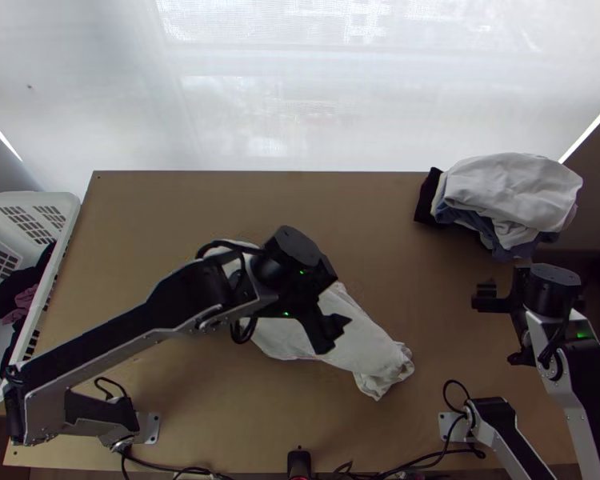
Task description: Fold the t-shirt
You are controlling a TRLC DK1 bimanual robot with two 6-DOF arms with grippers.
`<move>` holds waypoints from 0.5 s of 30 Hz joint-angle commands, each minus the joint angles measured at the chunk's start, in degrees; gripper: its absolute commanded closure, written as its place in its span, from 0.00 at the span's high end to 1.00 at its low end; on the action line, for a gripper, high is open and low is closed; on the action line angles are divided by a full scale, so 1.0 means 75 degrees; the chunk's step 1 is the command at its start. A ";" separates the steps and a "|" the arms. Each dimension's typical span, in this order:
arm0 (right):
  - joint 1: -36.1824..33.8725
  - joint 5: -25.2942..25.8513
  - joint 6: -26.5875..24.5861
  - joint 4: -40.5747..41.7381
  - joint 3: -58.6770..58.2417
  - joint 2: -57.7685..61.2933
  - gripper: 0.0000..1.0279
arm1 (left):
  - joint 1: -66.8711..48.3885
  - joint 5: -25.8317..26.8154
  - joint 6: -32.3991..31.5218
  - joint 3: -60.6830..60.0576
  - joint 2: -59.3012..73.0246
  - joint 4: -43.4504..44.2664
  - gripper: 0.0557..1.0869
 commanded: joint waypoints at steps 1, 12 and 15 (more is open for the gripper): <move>0.1230 0.0004 -0.0018 -0.0036 0.0314 0.0160 0.96 | 0.1761 -0.0014 0.0414 -0.0541 -0.0902 -0.0660 0.95; 0.3351 -0.1332 0.0591 0.0152 0.1497 0.2046 0.95 | 0.5523 -0.0002 0.0379 -0.2018 -0.2472 -0.0695 0.95; 0.3972 -0.1379 0.0591 0.0316 0.2072 0.2785 0.95 | 0.6507 -0.0002 0.0379 -0.2498 -0.3093 -0.0800 0.95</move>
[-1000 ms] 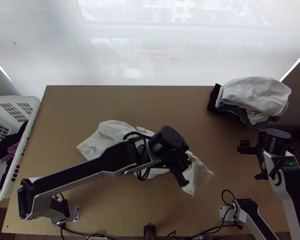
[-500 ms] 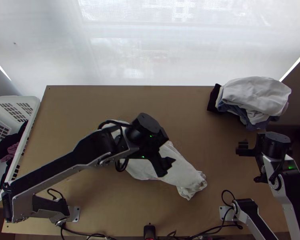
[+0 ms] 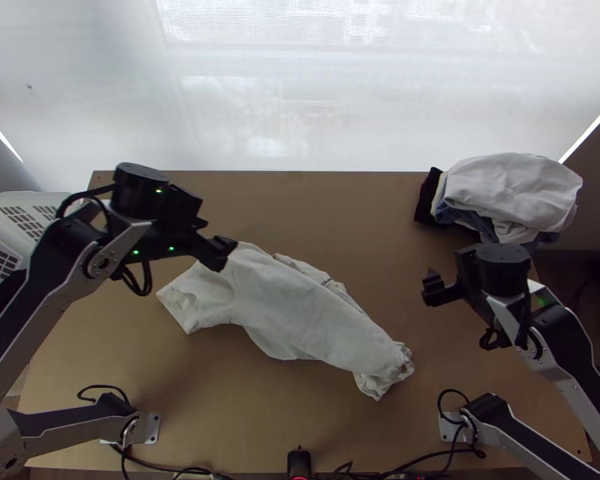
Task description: Fold the t-shirt
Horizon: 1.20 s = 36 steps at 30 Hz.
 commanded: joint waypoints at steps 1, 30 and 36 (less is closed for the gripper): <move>0.1467 -0.0391 0.0130 0.0345 0.1149 0.1524 0.95 | 0.2517 0.0012 -0.0029 -0.1083 -0.1343 -0.0136 0.95; 0.5721 -0.0895 -0.0491 0.2654 0.4864 0.8391 0.95 | 0.6068 0.0082 -0.0416 -0.4751 -0.5175 -0.0991 0.95; 0.5885 -0.1059 -0.0632 0.2806 0.5309 0.9165 0.93 | 0.6115 0.0082 -0.0357 -0.4856 -0.5292 -0.1214 0.95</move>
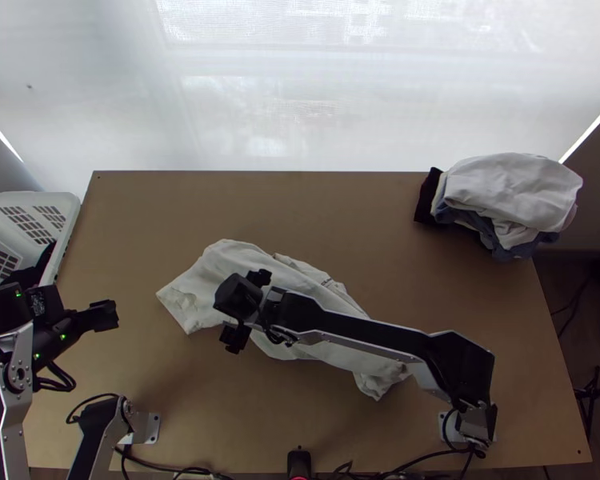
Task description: Fold the t-shirt
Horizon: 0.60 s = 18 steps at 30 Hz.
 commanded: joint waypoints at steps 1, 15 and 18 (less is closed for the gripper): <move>0.0266 -0.0164 -0.0124 0.0204 0.0553 0.1096 0.93 | 0.0167 -0.0002 0.0074 -0.0234 -0.0242 -0.0235 0.95; 0.0302 -0.0164 -0.0558 0.0227 0.1315 0.2233 0.31 | 0.0225 -0.0002 0.0132 -0.0433 -0.0476 -0.0469 0.95; 0.0255 -0.0153 -0.0816 0.0169 0.1397 0.2127 0.02 | 0.0225 -0.0002 0.0156 -0.0457 -0.0465 -0.0457 0.95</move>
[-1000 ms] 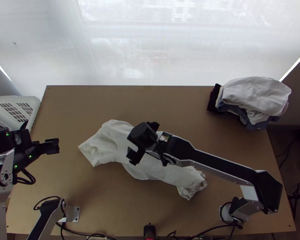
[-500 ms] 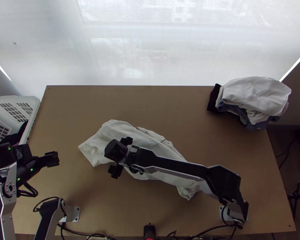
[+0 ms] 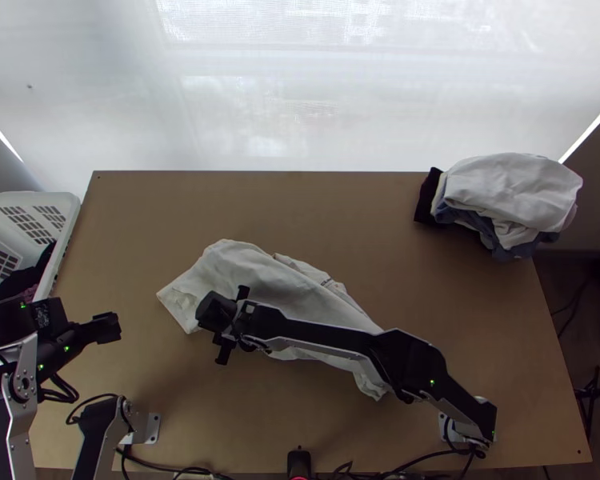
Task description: Fold the t-shirt
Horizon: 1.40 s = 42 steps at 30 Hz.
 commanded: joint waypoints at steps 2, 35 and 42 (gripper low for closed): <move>-0.0107 0.0013 -0.0414 -0.0103 0.0225 -0.0109 0.03 | 0.0004 0.0013 0.0039 -0.0113 -0.0030 0.0012 0.95; -0.7302 -0.0432 -0.0824 -0.0958 -0.0525 -0.4211 0.03 | -0.1813 0.0657 -0.0359 -0.0641 0.1458 0.2110 0.95; -0.8193 -0.0455 -0.0648 -0.0794 -0.1345 -0.4176 0.03 | -0.2539 0.0645 -0.0312 -0.0711 0.2149 0.2754 0.95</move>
